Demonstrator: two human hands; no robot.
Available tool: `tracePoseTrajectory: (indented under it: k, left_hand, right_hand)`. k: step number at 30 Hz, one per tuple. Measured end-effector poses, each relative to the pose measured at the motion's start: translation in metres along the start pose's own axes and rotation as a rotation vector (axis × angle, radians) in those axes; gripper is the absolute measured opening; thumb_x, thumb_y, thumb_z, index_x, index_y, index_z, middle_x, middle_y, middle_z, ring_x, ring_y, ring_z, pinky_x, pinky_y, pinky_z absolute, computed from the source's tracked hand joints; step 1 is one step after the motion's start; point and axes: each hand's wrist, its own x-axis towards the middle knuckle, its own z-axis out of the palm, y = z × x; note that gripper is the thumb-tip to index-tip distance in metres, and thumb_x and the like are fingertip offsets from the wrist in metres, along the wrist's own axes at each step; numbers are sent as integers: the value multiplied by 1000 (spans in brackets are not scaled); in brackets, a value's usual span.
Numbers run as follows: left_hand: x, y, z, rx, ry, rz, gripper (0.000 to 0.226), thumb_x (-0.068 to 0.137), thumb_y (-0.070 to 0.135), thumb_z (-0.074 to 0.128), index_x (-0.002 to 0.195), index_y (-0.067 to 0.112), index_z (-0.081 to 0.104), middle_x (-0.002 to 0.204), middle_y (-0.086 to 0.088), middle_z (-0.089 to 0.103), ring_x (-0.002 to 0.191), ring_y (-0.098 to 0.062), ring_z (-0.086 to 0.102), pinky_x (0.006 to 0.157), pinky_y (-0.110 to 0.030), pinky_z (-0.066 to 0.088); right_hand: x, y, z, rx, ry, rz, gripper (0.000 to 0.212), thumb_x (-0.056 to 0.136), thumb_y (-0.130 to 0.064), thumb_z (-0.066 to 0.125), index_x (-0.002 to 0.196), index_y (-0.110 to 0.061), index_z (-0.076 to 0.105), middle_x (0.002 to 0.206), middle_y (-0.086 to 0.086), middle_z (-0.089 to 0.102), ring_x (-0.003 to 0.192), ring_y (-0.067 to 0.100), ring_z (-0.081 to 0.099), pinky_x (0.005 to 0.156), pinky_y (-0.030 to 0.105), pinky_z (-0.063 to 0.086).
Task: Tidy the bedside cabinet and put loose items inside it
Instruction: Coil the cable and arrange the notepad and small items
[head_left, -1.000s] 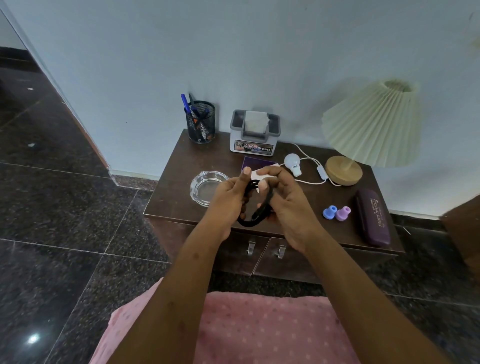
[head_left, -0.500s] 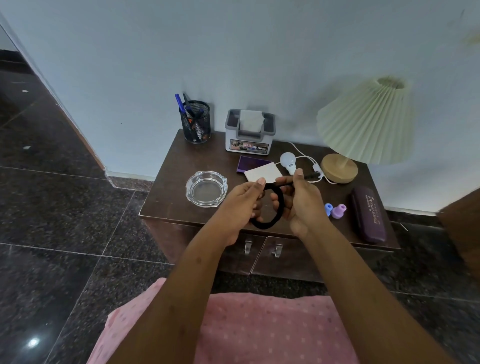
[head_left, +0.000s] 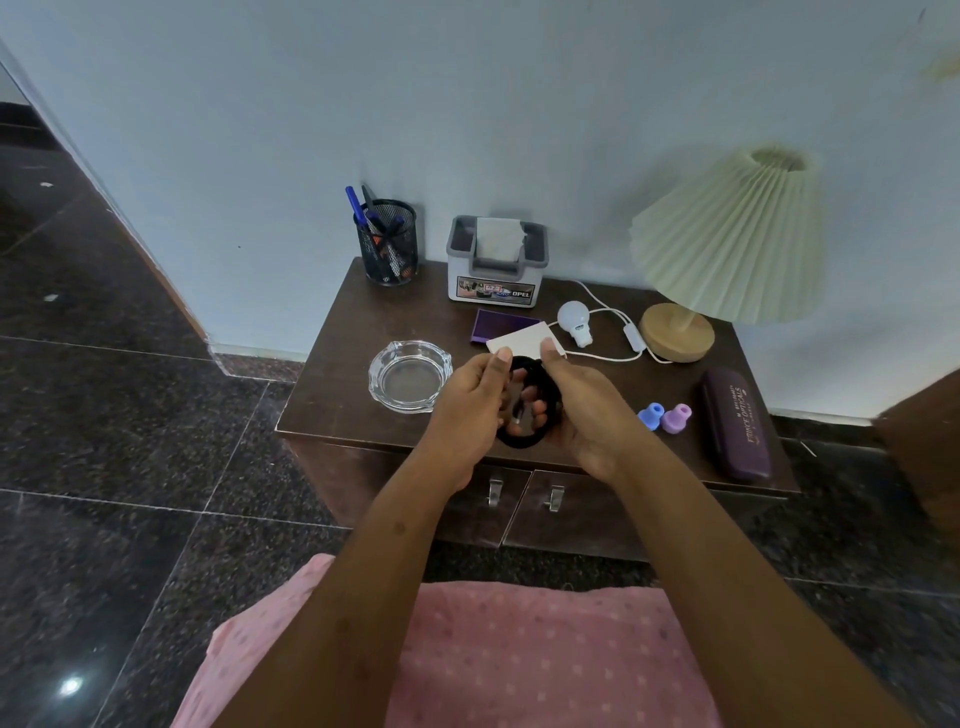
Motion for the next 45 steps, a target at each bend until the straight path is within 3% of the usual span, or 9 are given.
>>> tracePoseTrajectory:
  k: [6, 13, 17, 20, 30, 34, 37, 40, 45]
  left_hand:
    - [4, -6, -7, 185, 40, 89, 26, 98, 39, 38, 88, 26, 58, 50, 15, 49, 43, 3, 45, 49, -16, 42]
    - [11, -4, -10, 145, 57, 165, 29, 98, 37, 40, 75, 21, 51, 45, 16, 45, 42, 1, 40, 44, -14, 38]
    - [14, -5, -13, 116, 28, 147, 32, 98, 40, 40, 83, 16, 55, 65, -1, 52, 53, -6, 44, 49, -20, 36]
    - [13, -2, -15, 39, -17, 131, 32, 98, 40, 39, 80, 18, 55, 61, 6, 56, 52, -6, 47, 47, -16, 38]
    - [8, 1, -10, -65, 57, 36, 32, 98, 38, 39, 81, 19, 58, 62, 3, 49, 51, -3, 45, 54, -20, 41]
    - [5, -3, -6, 9, 29, 31, 28, 98, 37, 38, 83, 28, 59, 78, -1, 61, 74, -16, 59, 69, -32, 52]
    - [6, -4, -4, 97, 52, 81, 29, 100, 34, 36, 84, 23, 57, 71, 0, 55, 62, -9, 52, 60, -29, 46]
    - [7, -7, -6, 252, 106, 173, 28, 100, 32, 35, 90, 17, 56, 65, 4, 45, 55, -8, 41, 56, -29, 38]
    - [7, -5, -1, 70, 177, 163, 30, 99, 32, 39, 77, 16, 52, 59, 7, 42, 48, -1, 39, 50, -19, 37]
  right_hand:
    - [-5, 0, -5, -98, -261, -59, 18, 89, 2, 54, 94, -7, 68, 81, 4, 71, 78, 15, 66, 76, 25, 53]
    - [-12, -5, -4, 46, -231, -120, 21, 92, 0, 50, 106, -12, 59, 81, 1, 69, 68, 7, 67, 55, 17, 52]
    - [-16, -4, -1, 200, -305, -203, 41, 89, 14, 42, 113, -19, 47, 76, 1, 69, 68, 10, 67, 60, 24, 55]
    - [-17, -1, 0, 289, -388, -231, 52, 86, 18, 41, 118, -23, 41, 79, 5, 68, 68, 13, 65, 64, 28, 56]
    - [-13, -1, -1, 138, -441, -396, 40, 82, 1, 60, 113, -23, 55, 86, 6, 70, 81, 17, 68, 70, 31, 56]
    - [-12, 2, 0, -124, -282, -566, 26, 83, 2, 63, 104, -14, 63, 102, 1, 68, 97, 12, 65, 76, 25, 55]
    - [-15, 3, 4, -48, -240, -537, 13, 92, -14, 54, 96, -12, 67, 92, -7, 68, 78, 6, 64, 64, 22, 54]
    - [-15, 2, 5, 20, -173, -410, 36, 88, -46, 47, 90, -19, 71, 90, -2, 68, 60, 4, 54, 56, 23, 49]
    - [-14, 2, 11, 210, -108, -355, 34, 96, -39, 42, 97, -18, 68, 95, 1, 70, 64, 8, 59, 57, 25, 52]
